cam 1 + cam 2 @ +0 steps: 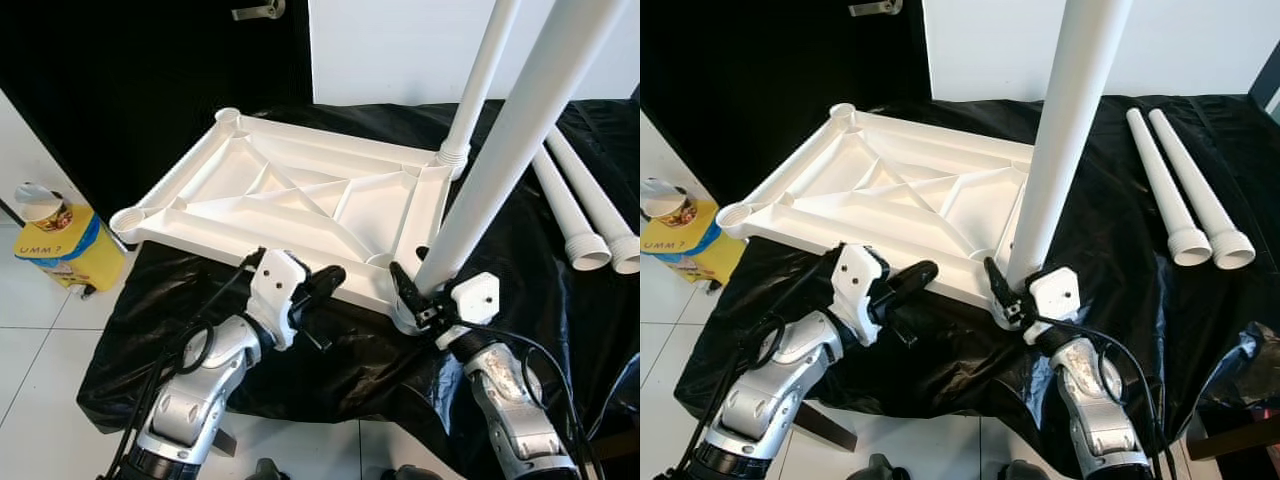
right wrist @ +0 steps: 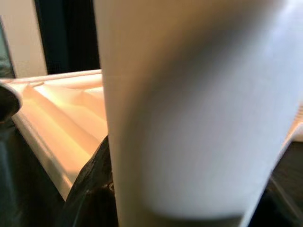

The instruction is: Building children table

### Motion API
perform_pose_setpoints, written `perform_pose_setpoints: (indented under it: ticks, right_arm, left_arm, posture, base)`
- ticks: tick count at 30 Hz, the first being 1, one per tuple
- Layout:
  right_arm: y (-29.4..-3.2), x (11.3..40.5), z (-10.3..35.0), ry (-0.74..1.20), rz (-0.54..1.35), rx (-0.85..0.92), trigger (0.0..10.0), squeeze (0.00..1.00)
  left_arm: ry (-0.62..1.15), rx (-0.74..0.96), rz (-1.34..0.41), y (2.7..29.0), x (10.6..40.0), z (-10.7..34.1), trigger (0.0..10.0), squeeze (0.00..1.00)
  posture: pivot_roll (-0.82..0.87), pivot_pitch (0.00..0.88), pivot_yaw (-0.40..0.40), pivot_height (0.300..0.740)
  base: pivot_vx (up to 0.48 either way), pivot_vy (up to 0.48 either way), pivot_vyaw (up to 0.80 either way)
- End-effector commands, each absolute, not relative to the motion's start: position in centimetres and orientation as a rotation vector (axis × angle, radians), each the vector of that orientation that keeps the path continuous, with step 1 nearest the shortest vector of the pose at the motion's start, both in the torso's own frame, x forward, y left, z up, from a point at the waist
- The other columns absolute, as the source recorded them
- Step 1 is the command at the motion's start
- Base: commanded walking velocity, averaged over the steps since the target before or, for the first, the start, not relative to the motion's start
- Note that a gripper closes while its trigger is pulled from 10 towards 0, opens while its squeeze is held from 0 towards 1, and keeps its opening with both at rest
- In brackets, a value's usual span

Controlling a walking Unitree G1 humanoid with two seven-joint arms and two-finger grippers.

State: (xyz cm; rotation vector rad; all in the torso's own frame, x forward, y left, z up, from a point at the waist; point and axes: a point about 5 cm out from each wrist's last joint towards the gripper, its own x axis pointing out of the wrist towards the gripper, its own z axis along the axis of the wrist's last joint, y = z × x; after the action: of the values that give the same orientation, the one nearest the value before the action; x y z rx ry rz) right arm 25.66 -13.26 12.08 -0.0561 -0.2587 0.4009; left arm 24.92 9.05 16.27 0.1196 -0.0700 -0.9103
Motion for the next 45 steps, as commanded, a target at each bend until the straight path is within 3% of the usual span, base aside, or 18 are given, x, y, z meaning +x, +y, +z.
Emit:
perform_pose_setpoints:
  ticks: [1, 15, 27, 28, 45]
  right_arm:
    - [-13.3, 25.4, 9.1, -0.080, 0.372, -0.022, 10.0, 0.00]
    - [-13.2, 24.9, 9.2, -0.100, 0.355, -0.056, 10.0, 0.00]
    - [-12.9, 24.2, 11.3, -0.237, 0.400, -0.067, 10.0, 0.00]
    - [-13.0, 24.5, 11.9, -0.249, 0.399, -0.055, 10.0, 0.00]
    - [-13.7, 26.0, 15.8, -0.259, 0.662, -0.065, 10.0, 0.00]
  left_arm:
    - [-0.074, 0.136, -0.991, 8.6, 24.5, 16.6, 10.0, 0.00]
    - [-0.073, 0.144, -0.978, 8.8, 24.4, 16.6, 10.0, 0.00]
    - [-0.070, 0.147, -0.980, 9.0, 24.6, 16.7, 10.0, 0.00]
    - [-0.063, 0.135, -0.994, 9.0, 24.7, 16.8, 10.0, 1.00]
    - [-0.160, 0.143, -1.183, 8.1, 26.2, 20.3, 10.0, 1.00]
  posture:
    - [0.01, 0.090, 0.038, 0.740]
    - [0.01, 0.099, 0.034, 0.740]
    - [0.02, 0.102, 0.030, 0.740]
    - [0.02, 0.099, 0.029, 0.740]
    - [0.01, 0.087, 0.011, 0.740]
  base:
    - [0.000, 0.000, 0.00]
    - [0.000, 0.000, 0.00]
    - [0.000, 0.000, 0.00]
    - [0.000, 0.000, 0.00]
    - [0.000, 0.000, 0.00]
